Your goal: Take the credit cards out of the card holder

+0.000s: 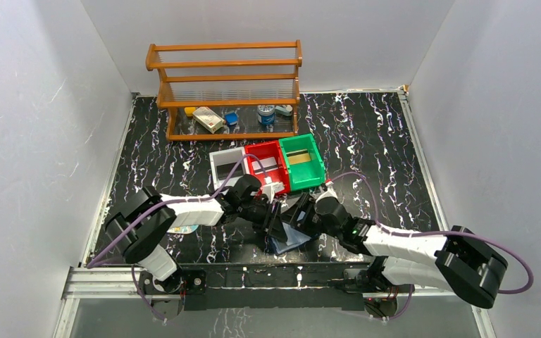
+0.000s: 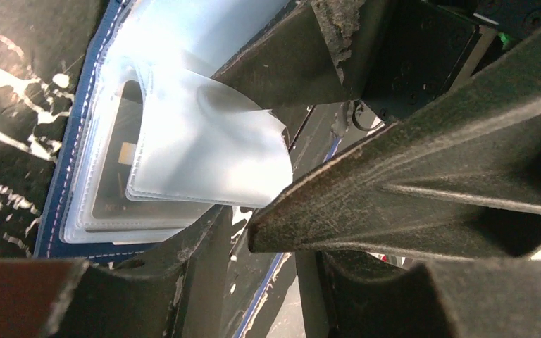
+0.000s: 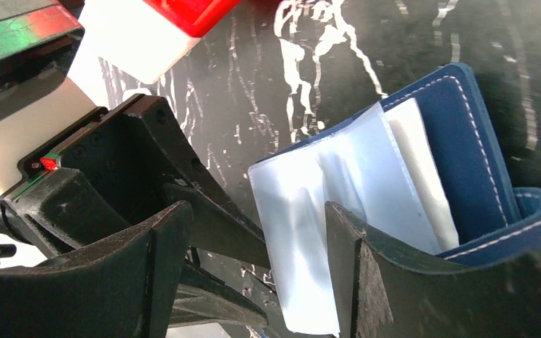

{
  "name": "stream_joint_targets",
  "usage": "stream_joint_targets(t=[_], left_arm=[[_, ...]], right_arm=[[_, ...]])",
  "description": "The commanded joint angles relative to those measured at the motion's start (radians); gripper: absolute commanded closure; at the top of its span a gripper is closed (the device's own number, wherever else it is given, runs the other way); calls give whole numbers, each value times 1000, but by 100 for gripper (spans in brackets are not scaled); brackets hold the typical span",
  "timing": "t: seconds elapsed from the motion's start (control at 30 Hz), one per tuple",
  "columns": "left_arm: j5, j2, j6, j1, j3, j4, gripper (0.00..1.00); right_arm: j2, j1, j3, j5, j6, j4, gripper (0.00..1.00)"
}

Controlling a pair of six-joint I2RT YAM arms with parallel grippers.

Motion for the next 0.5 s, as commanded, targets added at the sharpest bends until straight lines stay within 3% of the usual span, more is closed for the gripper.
stream_joint_targets(t=[0.0, 0.47], left_arm=[[-2, 33, -19, -25, 75, 88, 64], [-20, 126, -24, -46, 183, 109, 61]], right_arm=[[-68, 5, -3, 65, 36, -76, 22], [-234, 6, 2, 188, 40, -294, 18]])
